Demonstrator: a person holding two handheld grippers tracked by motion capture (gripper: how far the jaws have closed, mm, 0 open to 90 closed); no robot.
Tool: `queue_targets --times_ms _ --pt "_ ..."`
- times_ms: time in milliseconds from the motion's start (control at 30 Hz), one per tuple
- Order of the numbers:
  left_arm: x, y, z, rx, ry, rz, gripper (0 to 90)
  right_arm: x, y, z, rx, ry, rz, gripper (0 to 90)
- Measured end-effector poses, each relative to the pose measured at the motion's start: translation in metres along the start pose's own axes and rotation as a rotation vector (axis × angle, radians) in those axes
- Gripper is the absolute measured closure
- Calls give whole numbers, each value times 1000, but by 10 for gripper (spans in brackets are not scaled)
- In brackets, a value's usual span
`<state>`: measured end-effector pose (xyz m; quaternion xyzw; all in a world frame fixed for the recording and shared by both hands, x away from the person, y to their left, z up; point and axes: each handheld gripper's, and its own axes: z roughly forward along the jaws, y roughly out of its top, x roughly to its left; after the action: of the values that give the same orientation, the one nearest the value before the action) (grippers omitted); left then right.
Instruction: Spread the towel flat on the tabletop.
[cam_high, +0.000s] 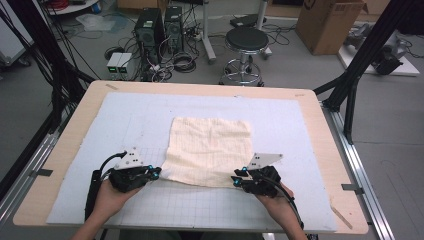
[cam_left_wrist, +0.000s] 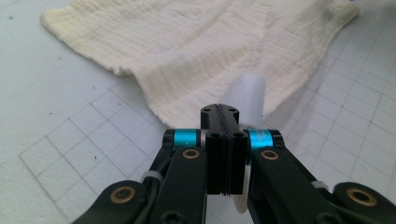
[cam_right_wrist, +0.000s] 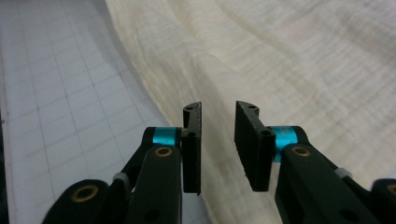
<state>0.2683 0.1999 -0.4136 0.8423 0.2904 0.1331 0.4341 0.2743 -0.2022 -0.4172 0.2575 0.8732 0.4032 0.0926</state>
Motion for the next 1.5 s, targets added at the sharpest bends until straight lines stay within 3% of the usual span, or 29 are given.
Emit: queue_targets --times_ms 267,433,567,800,1067,1500 --pt "-5 -7 -2 1 2 7 891 -1 -15 12 101 8 -19 719" --pt "-8 -11 -5 -5 2 16 891 -1 -14 13 100 50 -24 866" --pt "-12 -18 -10 -7 3 21 891 2 -13 12 107 55 -27 875" --pt "-20 -29 -21 -15 4 27 892 13 -10 3 60 78 -22 875" --pt "-28 -40 -33 -4 8 36 891 21 -9 5 52 95 -22 874" --pt "-41 -46 -33 19 -26 50 891 35 -16 -2 48 118 -17 874"
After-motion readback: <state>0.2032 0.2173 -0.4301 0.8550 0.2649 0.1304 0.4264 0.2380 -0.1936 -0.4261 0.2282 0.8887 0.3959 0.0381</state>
